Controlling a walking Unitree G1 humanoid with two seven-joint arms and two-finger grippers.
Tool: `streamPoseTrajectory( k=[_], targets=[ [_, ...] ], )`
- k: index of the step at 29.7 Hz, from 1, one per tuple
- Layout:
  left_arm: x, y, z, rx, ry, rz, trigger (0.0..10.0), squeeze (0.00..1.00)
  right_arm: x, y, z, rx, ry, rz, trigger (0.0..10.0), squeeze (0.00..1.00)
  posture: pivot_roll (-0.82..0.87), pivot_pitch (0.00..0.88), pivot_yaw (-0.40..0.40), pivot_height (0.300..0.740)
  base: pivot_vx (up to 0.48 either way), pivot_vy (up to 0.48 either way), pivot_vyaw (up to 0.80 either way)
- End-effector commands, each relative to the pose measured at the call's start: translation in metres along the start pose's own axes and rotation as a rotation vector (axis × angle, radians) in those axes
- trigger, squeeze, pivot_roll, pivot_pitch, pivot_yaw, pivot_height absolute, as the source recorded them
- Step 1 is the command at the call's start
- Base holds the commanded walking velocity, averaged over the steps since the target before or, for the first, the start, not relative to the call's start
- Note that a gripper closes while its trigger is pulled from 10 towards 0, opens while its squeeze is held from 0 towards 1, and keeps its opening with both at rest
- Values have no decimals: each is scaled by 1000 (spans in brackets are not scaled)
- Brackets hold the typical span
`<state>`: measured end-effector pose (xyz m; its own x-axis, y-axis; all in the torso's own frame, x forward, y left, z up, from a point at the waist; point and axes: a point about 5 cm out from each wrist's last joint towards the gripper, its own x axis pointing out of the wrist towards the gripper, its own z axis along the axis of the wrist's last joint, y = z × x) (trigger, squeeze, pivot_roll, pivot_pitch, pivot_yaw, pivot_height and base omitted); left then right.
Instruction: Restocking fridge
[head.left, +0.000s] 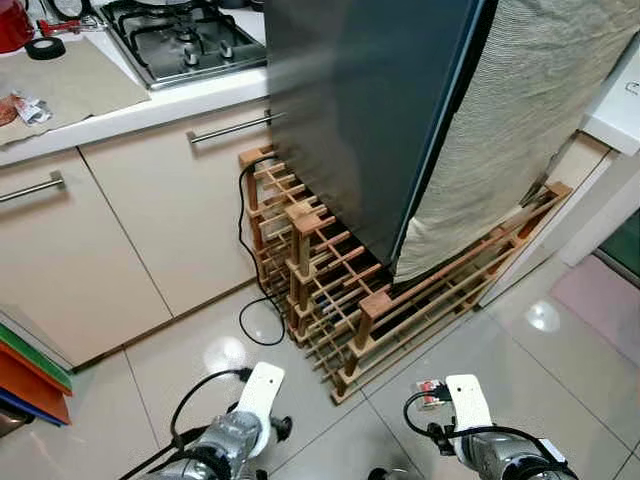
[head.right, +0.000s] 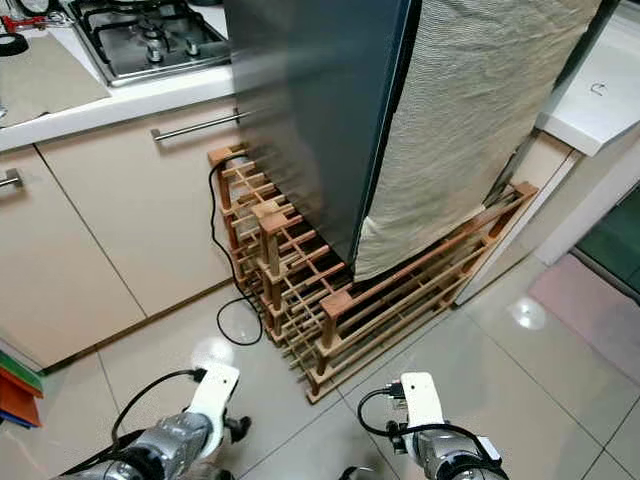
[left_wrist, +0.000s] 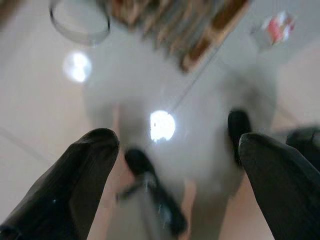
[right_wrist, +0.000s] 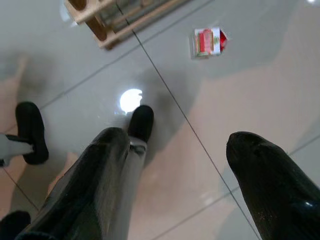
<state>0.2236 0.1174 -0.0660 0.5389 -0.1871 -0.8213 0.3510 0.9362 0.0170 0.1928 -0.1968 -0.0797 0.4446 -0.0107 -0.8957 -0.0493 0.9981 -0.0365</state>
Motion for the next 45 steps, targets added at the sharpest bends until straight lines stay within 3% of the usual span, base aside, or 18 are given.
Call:
streamPoseTrajectory(
  k=[1, 2, 3, 8, 13, 19, 25, 26, 31, 32, 33, 35, 36, 39, 42, 45],
  targets=[
    [0, 0, 28, 18, -128, 9, 10000, 0, -1, -6, 3, -10, -52, -11, 10000, 0, 86, 30, -43, 740, 0, 0, 0],
    [0, 0, 28, 18, -128, 9, 10000, 0, -1, -6, 3, -10, -52, -11, 10000, 0, 86, 30, -43, 740, 0, 0, 0],
    [-1, -2, 50, -9, -224, 3, 10000, 0, -1, -6, 6, -13, -90, -8, 10000, 0, 85, 31, -43, 740, 0, 0, 0],
    [-8, -9, 89, 5, -413, -36, 10000, 0, -2, -7, 12, -21, -146, -6, 10000, 0, 76, 31, -43, 740, 0, 0, 0],
    [-19, -13, 112, 27, -573, -72, 10000, 0, -3, -10, 17, -25, -164, 4, 10000, 0, 60, 16, -59, 740, 0, 0, 0],
    [-31, -5, 133, 49, -685, -49, 10000, 0, -21, -26, 65, -102, -415, -40, 10000, 0, 64, 0, -74, 740, 0, 0, 0],
    [-55, -4, 162, 50, -847, -55, 10000, 0, -49, -14, 87, -138, -615, -61, 10000, 0, 75, 12, -72, 740, 0, 0, 0],
    [-55, -4, 162, 50, -847, -55, 10000, 0, -49, -14, 87, -138, -615, -61, 10000, 0, 75, 12, -72, 740, 0, 0, 0],
    [-73, -5, 172, 27, -939, -64, 10000, 0, -80, -5, 108, -138, -800, -65, 10000, 0, 68, 13, -47, 740, 0, 0, 0],
    [-79, -1, 174, -11, -956, -69, 10000, 0, -94, -1, 114, -95, -858, -59, 10000, 0, 64, 15, -42, 740, 0, 0, 0],
    [-79, -1, 174, -11, -956, -69, 10000, 0, -94, -1, 114, -95, -858, -59, 10000, 0, 64, 15, -42, 740, 0, 0, 0],
    [-90, 4, 176, 0, -1000, -57, 10000, 0, -114, 1, 122, -76, -937, -69, 10000, 0, 58, 14, -35, 740, 0, 0, 0],
    [-90, 4, 176, 0, -1000, -57, 10000, 0, -114, 1, 122, -76, -937, -69, 10000, 0, 58, 14, -35, 740, 0, 0, 0],
    [-100, 11, 172, -13, -1015, -49, 10000, 0, -136, 2, 127, -83, -1024, -93, 10000, 0, 55, 14, -27, 740, 0, 0, 0],
    [-111, 24, 164, -33, -1033, -12, 10000, 0, -152, -9, 124, -21, -1085, -197, 10000, 0, 50, 7, -20, 740, 0, 0, 0],
    [-118, 36, 157, -59, -1038, 44, 10000, 0, -154, -22, 115, 46, -1068, -278, 10000, 0, 51, 6, -21, 740, 0, 0, 0]
  ],
)
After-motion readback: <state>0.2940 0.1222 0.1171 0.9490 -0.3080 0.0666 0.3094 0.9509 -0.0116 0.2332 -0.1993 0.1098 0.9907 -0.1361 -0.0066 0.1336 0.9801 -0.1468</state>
